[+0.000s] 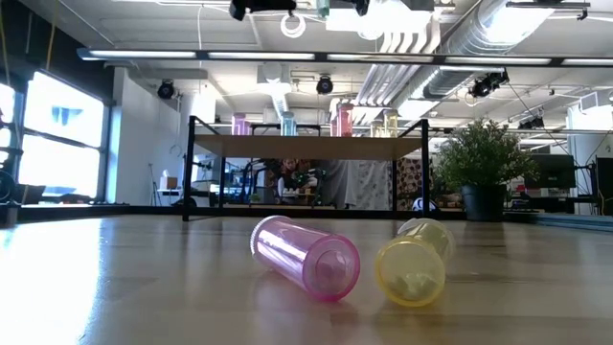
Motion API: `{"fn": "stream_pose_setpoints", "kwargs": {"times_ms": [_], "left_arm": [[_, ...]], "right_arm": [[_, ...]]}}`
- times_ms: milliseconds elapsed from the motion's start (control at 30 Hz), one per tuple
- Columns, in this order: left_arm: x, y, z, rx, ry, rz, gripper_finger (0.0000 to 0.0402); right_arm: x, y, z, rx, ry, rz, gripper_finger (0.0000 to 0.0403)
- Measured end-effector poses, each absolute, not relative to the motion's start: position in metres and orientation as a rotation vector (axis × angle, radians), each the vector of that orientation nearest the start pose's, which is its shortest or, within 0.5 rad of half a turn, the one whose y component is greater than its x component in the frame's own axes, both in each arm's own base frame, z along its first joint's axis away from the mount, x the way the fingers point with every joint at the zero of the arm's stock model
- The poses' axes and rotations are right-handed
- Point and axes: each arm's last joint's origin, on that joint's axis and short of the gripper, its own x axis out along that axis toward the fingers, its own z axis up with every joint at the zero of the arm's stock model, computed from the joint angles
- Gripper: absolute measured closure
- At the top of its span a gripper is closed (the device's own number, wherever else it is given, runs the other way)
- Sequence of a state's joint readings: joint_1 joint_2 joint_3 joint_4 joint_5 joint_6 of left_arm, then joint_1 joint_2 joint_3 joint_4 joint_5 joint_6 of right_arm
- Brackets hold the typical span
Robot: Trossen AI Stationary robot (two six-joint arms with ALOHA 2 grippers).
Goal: Pick and place medicine bottles onto shelf by color
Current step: Put the blue pill bottle on the shelf aligned with the other blue pill bottles
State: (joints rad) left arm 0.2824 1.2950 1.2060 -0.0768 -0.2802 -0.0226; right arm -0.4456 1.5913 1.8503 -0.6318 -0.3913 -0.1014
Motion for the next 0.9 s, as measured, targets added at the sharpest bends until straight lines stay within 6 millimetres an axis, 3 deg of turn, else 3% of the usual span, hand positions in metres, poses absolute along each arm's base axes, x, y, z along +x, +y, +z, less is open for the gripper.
{"fn": "stream_pose_setpoints", "kwargs": {"times_ms": [400, 733, 900], "left_arm": [[0.228, 0.083, 0.405, 0.082, 0.189, 0.581, 0.0174], [0.191, 0.084, 0.421, 0.125, 0.16, 0.64, 0.0174], [0.183, 0.086, 0.422, 0.131, 0.18, 0.663, 0.0174]], "right_arm": [[0.305, -0.145, 0.454, 0.137, 0.338, -0.255, 0.0304], [0.355, -0.136, 0.414, 0.222, 0.434, -0.34, 0.0304], [0.366, -0.122, 0.407, 0.248, 0.449, -0.345, 0.0304]]}}
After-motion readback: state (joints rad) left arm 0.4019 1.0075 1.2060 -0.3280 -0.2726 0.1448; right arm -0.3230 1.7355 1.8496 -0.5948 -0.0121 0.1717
